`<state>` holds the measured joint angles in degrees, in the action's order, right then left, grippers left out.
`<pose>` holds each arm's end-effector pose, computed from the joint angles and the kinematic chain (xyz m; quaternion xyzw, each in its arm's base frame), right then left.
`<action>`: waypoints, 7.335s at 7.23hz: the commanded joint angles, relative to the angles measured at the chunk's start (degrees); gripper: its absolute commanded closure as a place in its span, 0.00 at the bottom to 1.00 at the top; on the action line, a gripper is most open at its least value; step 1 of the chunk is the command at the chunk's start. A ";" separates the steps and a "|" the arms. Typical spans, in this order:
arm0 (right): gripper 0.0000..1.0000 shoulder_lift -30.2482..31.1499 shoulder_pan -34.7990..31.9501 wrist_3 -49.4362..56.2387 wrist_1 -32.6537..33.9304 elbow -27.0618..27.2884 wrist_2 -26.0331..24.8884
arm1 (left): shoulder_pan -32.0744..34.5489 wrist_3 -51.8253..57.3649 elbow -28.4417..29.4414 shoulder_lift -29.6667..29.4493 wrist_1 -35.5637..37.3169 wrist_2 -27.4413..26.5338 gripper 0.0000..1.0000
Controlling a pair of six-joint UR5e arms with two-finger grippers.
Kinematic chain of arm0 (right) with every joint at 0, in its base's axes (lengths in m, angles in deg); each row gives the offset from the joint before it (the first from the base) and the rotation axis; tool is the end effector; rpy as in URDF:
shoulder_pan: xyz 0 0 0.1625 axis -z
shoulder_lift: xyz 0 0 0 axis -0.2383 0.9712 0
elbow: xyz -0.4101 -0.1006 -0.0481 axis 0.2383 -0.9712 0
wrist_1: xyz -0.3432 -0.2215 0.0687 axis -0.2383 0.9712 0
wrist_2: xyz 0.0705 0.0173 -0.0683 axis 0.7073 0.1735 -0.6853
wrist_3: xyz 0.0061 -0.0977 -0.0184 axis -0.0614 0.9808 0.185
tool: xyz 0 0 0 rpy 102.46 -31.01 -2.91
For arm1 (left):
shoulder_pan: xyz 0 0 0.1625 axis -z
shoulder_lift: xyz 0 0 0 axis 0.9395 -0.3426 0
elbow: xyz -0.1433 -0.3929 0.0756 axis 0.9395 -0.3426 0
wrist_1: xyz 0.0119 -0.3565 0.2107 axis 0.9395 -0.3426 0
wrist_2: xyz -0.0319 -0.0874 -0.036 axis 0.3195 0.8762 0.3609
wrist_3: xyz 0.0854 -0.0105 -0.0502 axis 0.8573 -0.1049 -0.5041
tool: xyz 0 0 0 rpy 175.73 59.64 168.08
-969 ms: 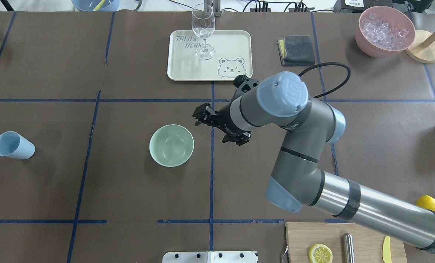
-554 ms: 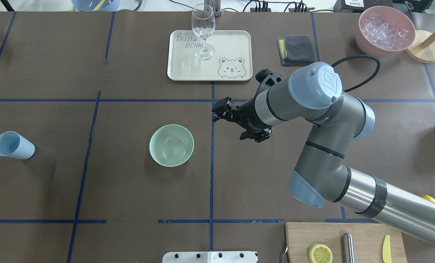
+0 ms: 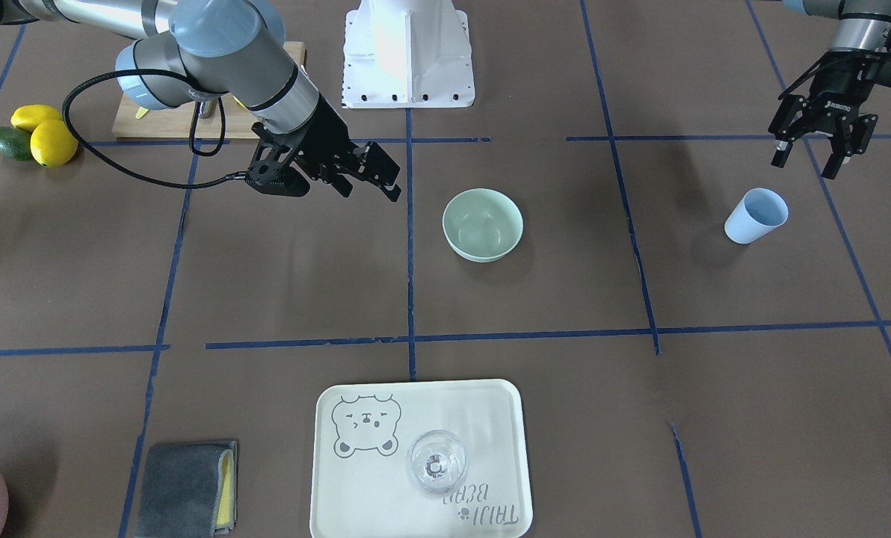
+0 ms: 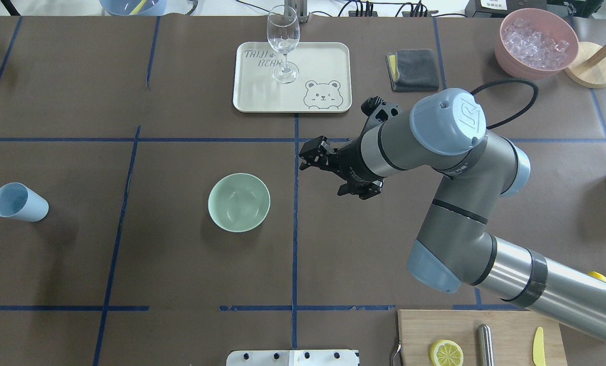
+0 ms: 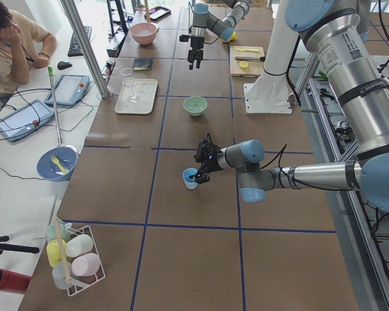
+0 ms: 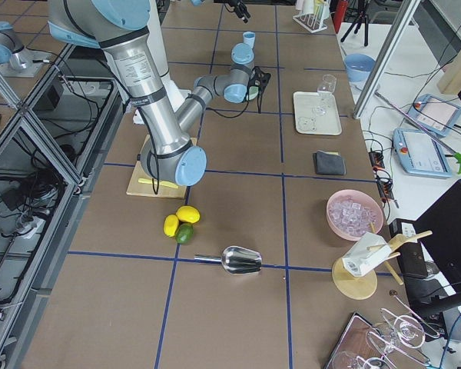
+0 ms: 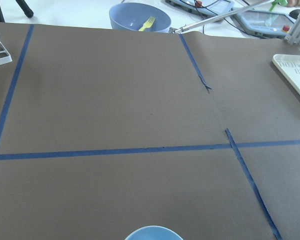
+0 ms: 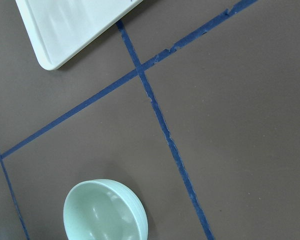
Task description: Pour ice into bowl
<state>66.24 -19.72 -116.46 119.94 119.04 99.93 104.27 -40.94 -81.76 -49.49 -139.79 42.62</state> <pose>-0.4679 -0.4198 0.2017 -0.0696 -0.5803 0.1999 0.7864 0.1479 -0.2928 0.5788 0.3790 0.4358 -0.1258 0.8066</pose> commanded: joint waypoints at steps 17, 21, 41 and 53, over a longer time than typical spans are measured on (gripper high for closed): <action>0.00 11.53 -8.59 6.14 -0.18 8.20 7.88 | -28.60 -23.79 19.80 -11.53 13.72 -48.80 0.03; 0.00 11.80 -8.59 6.14 -0.18 7.94 7.70 | -23.52 -15.02 20.24 -18.11 13.81 -48.71 0.03; 0.00 13.47 -6.75 5.97 -0.70 5.12 7.35 | -22.35 66.05 7.23 -45.73 31.21 -41.76 1.00; 0.00 14.79 -4.99 3.33 -0.70 4.08 6.30 | -28.24 117.09 6.87 -47.22 45.72 -60.04 1.00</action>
<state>80.92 -24.69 -112.75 119.22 123.72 106.23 76.40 73.98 -75.42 -96.57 -94.02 -16.24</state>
